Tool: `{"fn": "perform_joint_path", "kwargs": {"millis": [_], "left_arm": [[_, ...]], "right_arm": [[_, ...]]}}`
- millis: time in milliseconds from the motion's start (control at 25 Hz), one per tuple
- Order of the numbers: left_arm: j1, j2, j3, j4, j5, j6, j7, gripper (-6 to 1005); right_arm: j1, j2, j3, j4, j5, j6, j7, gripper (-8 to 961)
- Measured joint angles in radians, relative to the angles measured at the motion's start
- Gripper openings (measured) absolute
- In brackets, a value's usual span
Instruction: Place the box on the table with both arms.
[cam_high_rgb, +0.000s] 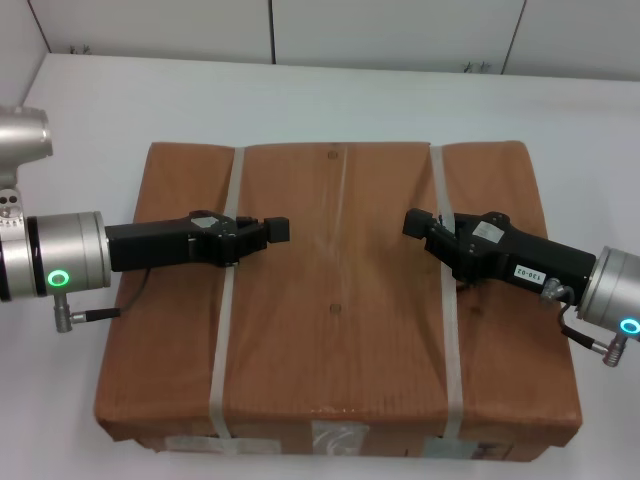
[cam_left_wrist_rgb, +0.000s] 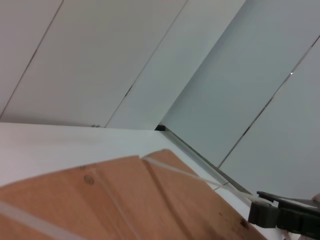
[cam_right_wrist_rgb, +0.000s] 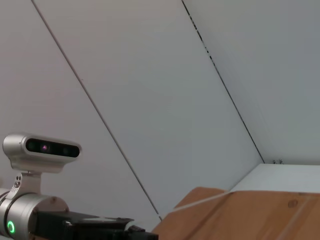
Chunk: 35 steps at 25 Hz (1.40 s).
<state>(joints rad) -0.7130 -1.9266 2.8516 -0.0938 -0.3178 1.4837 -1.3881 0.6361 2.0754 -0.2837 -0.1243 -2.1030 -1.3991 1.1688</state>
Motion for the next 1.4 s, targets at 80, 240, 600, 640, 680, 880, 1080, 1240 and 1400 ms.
{"fn": "perform_joint_path", "kwargs": {"millis": [80, 240, 600, 640, 680, 880, 1080, 1240, 1400], "left_arm": [[0.000, 0.000, 0.000, 0.000, 0.000, 0.000, 0.001, 17], [0.000, 0.000, 0.000, 0.000, 0.000, 0.000, 0.002, 17], [-0.001, 0.000, 0.000, 0.000, 0.000, 0.000, 0.004, 16], [-0.001, 0.000, 0.000, 0.000, 0.000, 0.000, 0.005, 16], [-0.002, 0.000, 0.000, 0.000, 0.000, 0.000, 0.005, 16], [-0.002, -0.003, 0.002, -0.014, -0.010, -0.021, 0.014, 15], [-0.006, -0.019, 0.009, -0.036, -0.011, -0.070, 0.015, 15], [-0.011, -0.030, 0.011, -0.037, -0.005, -0.156, 0.010, 15], [-0.019, -0.040, 0.012, -0.037, -0.001, -0.238, 0.010, 14]], "right_arm": [[0.000, 0.000, 0.001, 0.000, 0.000, 0.000, -0.001, 38], [0.000, 0.000, 0.001, 0.000, 0.000, 0.000, -0.001, 38], [-0.001, 0.001, 0.002, 0.000, 0.000, 0.005, -0.003, 37], [-0.001, 0.001, 0.002, 0.000, 0.000, 0.006, -0.004, 37], [-0.001, 0.001, 0.002, 0.000, 0.000, 0.006, -0.004, 37], [0.008, 0.003, -0.003, 0.006, -0.002, 0.034, -0.004, 37], [0.048, 0.003, -0.010, 0.034, -0.010, 0.148, -0.005, 37], [0.100, 0.003, -0.036, 0.074, -0.010, 0.251, -0.003, 37], [0.138, 0.003, -0.067, 0.122, -0.010, 0.341, -0.002, 38]]}}
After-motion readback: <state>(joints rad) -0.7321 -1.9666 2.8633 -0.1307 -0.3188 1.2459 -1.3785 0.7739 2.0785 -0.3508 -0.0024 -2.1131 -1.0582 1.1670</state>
